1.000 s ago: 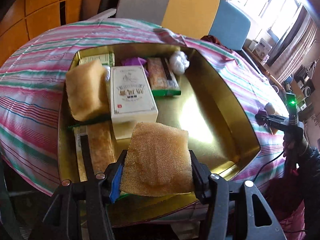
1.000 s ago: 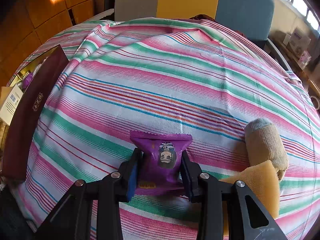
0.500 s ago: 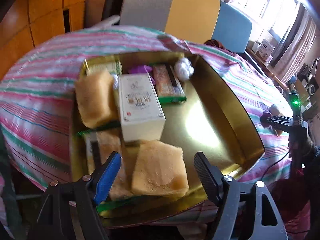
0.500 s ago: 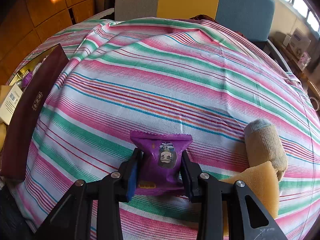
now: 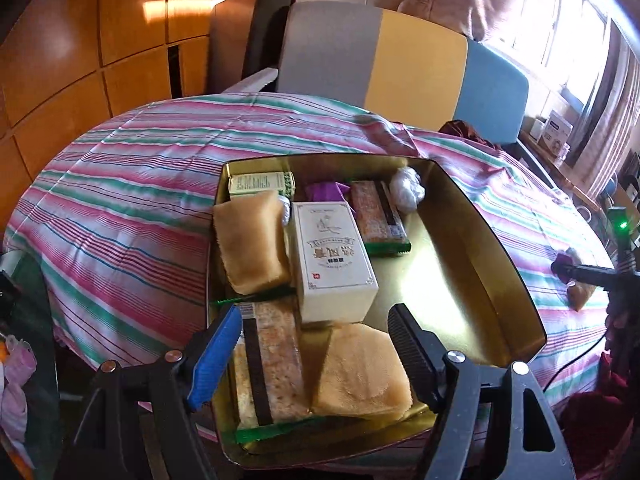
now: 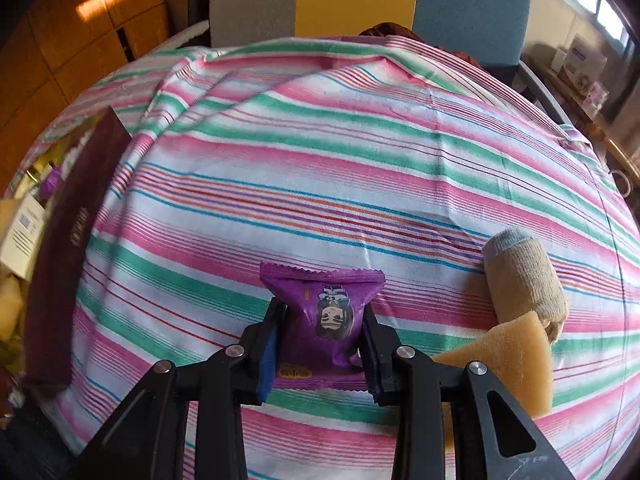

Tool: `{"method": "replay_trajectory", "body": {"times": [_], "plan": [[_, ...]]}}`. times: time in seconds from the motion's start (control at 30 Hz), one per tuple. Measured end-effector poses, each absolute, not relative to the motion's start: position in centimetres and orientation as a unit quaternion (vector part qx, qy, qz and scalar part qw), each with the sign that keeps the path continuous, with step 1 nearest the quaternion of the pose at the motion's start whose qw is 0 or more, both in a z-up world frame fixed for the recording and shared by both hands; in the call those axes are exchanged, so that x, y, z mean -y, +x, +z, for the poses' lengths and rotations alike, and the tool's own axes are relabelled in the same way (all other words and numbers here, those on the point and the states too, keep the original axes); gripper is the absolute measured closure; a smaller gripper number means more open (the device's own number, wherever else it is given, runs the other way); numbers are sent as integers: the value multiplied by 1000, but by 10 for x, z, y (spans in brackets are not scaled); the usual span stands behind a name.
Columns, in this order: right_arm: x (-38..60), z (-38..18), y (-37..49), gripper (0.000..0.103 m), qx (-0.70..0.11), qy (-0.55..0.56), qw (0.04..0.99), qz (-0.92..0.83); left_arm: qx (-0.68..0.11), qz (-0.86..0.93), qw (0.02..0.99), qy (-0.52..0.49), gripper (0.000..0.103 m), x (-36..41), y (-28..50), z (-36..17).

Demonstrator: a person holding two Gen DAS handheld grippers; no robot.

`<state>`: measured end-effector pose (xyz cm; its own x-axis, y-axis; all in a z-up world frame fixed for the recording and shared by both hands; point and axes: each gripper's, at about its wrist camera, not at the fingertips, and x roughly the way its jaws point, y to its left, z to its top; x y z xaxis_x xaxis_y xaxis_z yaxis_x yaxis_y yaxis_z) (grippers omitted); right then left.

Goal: Organize objects
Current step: 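Carry the purple packet into the tray and open the right gripper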

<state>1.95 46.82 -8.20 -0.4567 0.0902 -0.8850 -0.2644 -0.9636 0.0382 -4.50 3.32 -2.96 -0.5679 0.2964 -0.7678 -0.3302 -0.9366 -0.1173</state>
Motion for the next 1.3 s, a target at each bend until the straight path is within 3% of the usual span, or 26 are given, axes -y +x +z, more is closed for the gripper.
{"method": "replay_trajectory", "body": {"times": [0.13,0.3,0.6,0.8,1.17,1.3], "plan": [[-424,-37,17,67,-121,-458,61,879,-16,890,177,-420,26,-31,-46,-27],[-328,-2,-8,66,-98,-421,-34,901,-16,894,176,-412,26,-28,-43,-23],[-216,-42,-69,66,-73,-474,-94,872,9,894,163,-418,26,-8,-46,-29],[-207,-68,-92,66,-78,-502,-83,857,16,891,168,-420,26,-5,-47,-32],[-204,-64,-81,65,-70,-486,-76,868,11,893,161,-421,26,-6,-49,-33],[-205,-57,-70,46,-71,-469,-73,877,3,894,158,-418,26,-9,-47,-31]]}}
